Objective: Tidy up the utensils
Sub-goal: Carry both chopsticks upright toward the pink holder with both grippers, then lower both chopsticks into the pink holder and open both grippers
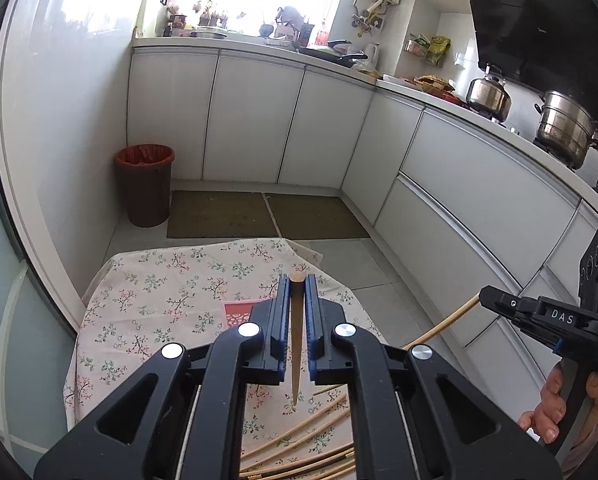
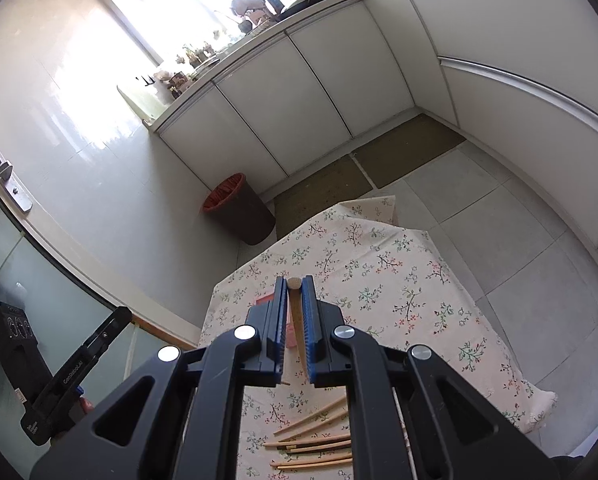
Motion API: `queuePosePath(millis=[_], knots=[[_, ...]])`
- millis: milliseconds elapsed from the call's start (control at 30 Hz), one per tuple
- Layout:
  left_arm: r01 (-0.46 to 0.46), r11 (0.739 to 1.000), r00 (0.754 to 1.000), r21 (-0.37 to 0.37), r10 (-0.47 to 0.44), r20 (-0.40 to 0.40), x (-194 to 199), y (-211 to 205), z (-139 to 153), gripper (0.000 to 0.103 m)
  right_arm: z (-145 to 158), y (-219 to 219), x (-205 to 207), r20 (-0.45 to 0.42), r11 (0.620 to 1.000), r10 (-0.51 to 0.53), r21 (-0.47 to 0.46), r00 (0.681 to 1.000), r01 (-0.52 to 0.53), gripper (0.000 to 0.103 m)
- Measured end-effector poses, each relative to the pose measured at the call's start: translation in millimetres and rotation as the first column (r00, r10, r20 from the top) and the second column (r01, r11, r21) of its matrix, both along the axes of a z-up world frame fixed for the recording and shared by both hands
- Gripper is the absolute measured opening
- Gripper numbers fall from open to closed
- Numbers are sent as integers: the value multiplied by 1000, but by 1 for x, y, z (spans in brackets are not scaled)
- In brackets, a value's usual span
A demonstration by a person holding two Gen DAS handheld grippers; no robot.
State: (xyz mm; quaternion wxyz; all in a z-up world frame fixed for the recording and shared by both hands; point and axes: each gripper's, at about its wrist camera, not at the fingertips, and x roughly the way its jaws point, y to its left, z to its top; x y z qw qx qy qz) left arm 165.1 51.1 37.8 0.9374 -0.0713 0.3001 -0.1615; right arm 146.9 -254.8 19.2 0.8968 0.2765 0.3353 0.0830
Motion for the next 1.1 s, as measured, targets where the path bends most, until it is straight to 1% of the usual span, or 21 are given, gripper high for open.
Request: queuePosePath(millis=[133,200,367,433,533,633,700,733,767,833,933,967,1033,1100], knots=[[-35,999,999,-3,36,30,22,2,14,7,14,-1,13,34,1000,-8,-1,999,8,8],[-62,998,997,9,62,44,33,0,18,7,19,-1,20,46,1000,-13,-1,999,13,8],[-117,993,992,13,116,56,65,2,20,7,22,-2,38,52,1000,-16,-6,998,16,8],[-138,990,989,26,136,58,78,3,19,7,22,-2,44,54,1000,-15,-7,998,16,8],[-159,986,987,58,156,47,92,4,8,7,24,-1,55,62,1000,-11,-1,998,11,8],[-149,986,989,77,149,1,103,5,-14,8,28,4,67,74,1000,-1,5,997,1,8],[-133,986,989,100,138,-42,107,3,-33,11,31,10,73,86,1000,8,5,996,-8,8],[-130,987,989,99,136,-52,106,4,-39,18,33,14,76,92,1000,13,0,996,-13,8],[-132,988,989,84,137,-53,103,7,-43,24,34,18,79,98,1000,19,-8,995,-19,8],[-151,988,988,37,152,-32,91,17,-42,28,35,27,85,107,999,28,-22,994,-26,8],[-189,980,981,-60,190,23,67,35,-26,34,34,41,96,111,999,41,-38,993,-37,8],[-208,974,976,-89,213,47,57,42,-19,35,33,46,99,113,998,44,-52,993,-38,8],[-246,962,962,-119,257,93,39,55,-9,38,30,56,105,119,996,52,-75,992,-43,8],[-277,952,949,-128,292,117,30,62,-3,39,26,68,114,119,993,64,-105,991,-52,8]])
